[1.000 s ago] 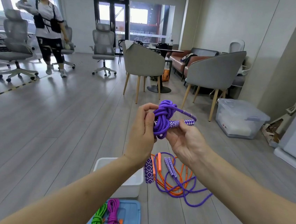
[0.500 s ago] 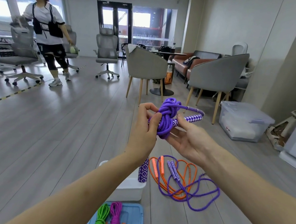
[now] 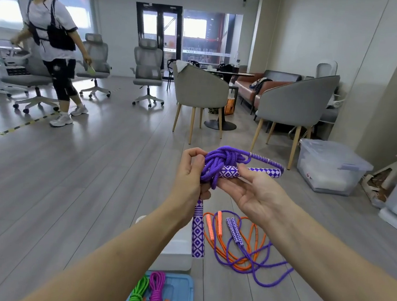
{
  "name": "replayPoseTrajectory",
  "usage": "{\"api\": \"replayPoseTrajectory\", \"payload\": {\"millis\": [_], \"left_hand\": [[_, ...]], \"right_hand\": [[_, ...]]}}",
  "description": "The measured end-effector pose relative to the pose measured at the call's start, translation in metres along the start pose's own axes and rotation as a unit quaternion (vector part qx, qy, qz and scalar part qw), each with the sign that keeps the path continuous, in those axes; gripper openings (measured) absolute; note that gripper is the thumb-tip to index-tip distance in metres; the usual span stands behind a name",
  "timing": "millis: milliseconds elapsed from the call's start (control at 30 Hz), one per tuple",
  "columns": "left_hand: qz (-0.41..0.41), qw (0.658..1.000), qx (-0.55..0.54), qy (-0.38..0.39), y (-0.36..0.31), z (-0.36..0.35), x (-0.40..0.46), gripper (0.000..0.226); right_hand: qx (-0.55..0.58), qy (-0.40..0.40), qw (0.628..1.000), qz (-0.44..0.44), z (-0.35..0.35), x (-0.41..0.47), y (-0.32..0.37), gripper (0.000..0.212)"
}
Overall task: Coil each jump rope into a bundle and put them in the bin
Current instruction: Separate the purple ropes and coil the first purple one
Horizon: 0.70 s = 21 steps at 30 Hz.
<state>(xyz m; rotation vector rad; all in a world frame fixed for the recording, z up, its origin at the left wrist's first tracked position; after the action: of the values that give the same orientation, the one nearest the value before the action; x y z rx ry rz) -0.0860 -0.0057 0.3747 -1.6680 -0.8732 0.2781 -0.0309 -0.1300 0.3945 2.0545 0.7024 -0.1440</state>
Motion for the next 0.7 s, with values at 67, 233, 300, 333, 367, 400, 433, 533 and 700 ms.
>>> {"api": "replayPoseTrajectory", "payload": {"millis": [67,233,300,333,367,400,433,533,700], "left_hand": [[0.02,0.999,-0.034,-0.004,-0.002,-0.001,0.002,0.014],[0.027,0.999,-0.04,-0.006,-0.005,-0.001,0.002,0.016],[-0.001,1.0,-0.006,-0.007,-0.01,0.0,0.003,0.016],[-0.015,1.0,0.011,-0.004,-0.014,0.0,0.003,0.016],[-0.026,0.999,0.025,0.002,-0.017,0.001,0.003,0.017],[-0.035,0.999,0.035,0.009,-0.02,0.003,0.003,0.016],[-0.043,0.998,0.045,0.016,-0.022,0.005,0.002,0.016],[-0.084,0.991,0.098,0.032,-0.025,0.008,0.002,0.015],[-0.156,0.971,0.173,0.059,-0.03,0.006,0.001,0.017]], "right_hand": [[0.017,0.008,1.0,0.005,-0.003,0.001,0.001,0.032],[0.035,0.013,0.999,0.013,-0.006,0.002,-0.005,0.033],[0.023,0.031,0.999,0.017,-0.007,0.0,-0.004,0.03],[0.006,0.042,0.999,0.021,-0.007,-0.001,-0.001,0.028],[-0.016,0.051,0.998,0.025,-0.007,-0.002,0.003,0.027],[-0.038,0.055,0.997,0.025,-0.006,-0.003,0.007,0.027],[-0.061,0.055,0.996,0.021,-0.005,-0.005,0.011,0.027],[-0.102,0.048,0.994,0.004,-0.002,-0.009,0.014,0.027],[-0.064,0.021,0.997,-0.029,0.004,-0.011,0.014,0.025]]}}
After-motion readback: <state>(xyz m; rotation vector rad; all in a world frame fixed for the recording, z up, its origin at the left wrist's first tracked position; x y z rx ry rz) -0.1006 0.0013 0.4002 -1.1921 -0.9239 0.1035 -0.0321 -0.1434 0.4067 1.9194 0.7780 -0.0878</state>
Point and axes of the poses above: each hand's wrist, its own x-axis towards the middle knuckle, its own z-axis out of the back of the hand, y = z × x, the point moved 4 cm from there along x, towards the middle knuckle, and after that the axes turned 10 degrees about -y, right-handed, at the moved point
